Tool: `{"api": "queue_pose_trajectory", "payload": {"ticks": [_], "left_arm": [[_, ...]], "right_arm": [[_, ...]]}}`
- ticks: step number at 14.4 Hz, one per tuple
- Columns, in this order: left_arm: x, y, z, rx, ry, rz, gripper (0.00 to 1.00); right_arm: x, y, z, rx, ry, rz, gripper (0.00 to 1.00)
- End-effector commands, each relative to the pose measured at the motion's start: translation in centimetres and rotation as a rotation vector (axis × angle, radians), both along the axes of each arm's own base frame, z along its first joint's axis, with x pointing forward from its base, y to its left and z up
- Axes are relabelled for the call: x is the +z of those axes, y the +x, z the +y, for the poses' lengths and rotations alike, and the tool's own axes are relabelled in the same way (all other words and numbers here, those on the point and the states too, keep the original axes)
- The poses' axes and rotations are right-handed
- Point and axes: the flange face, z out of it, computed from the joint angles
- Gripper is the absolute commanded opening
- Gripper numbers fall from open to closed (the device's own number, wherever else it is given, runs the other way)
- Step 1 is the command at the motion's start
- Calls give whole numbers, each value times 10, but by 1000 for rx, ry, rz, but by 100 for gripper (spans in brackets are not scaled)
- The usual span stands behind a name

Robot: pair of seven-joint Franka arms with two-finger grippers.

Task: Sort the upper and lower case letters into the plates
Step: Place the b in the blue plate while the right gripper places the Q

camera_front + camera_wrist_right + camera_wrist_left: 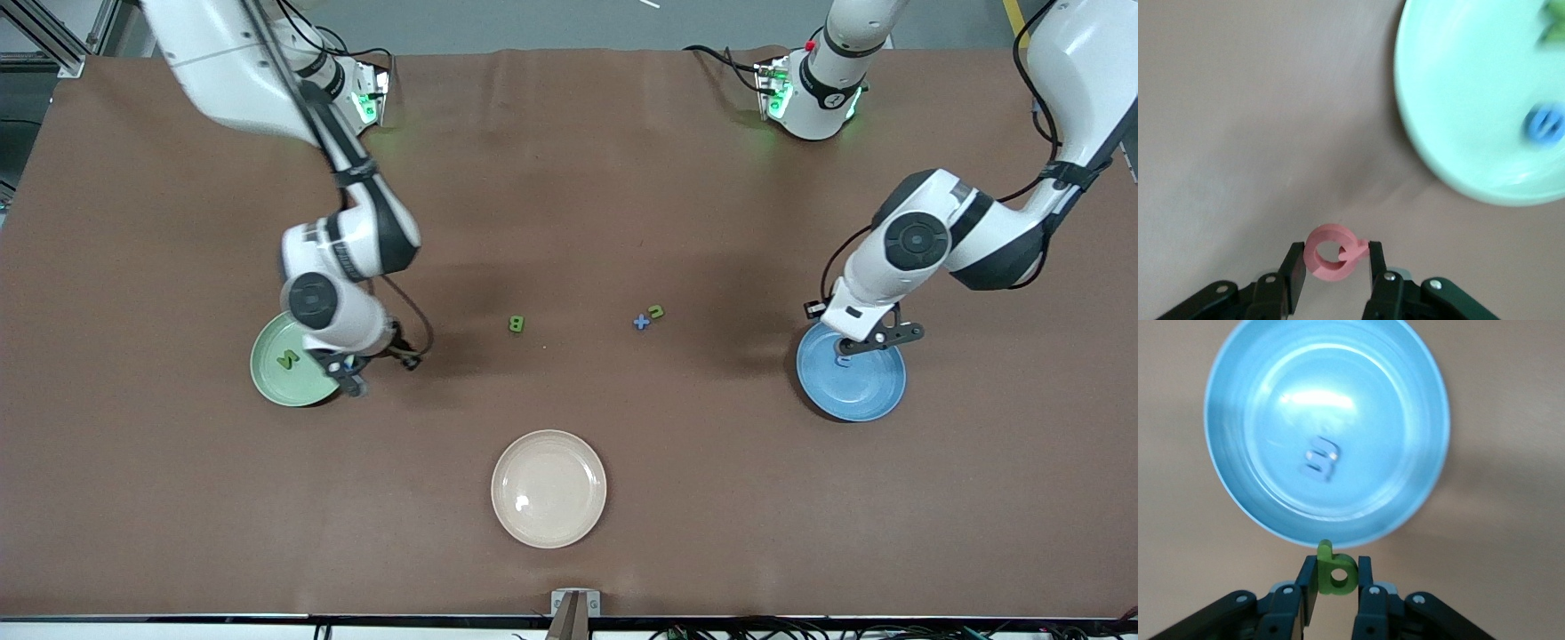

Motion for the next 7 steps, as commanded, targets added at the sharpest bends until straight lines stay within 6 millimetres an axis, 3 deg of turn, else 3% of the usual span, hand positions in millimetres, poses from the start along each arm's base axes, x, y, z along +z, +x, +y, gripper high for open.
{"api": "queue_pose_trajectory", "payload": {"ticks": [1,3,4,7], "left_arm": [[-16,8,38,-63,-23,-48,0],[-32,12,56,-90,-29,-78,0],[-39,13,62,-105,-22,-91,0],[-56,17,83,-140,-7,-124,0]], "right_arm": [[10,16,-51,83,31,-19,1],[9,21,-89,148,50,-19,2],[7,21,-99,165,55,-14,2],[-4,15,-107,172,58,0,2]]}}
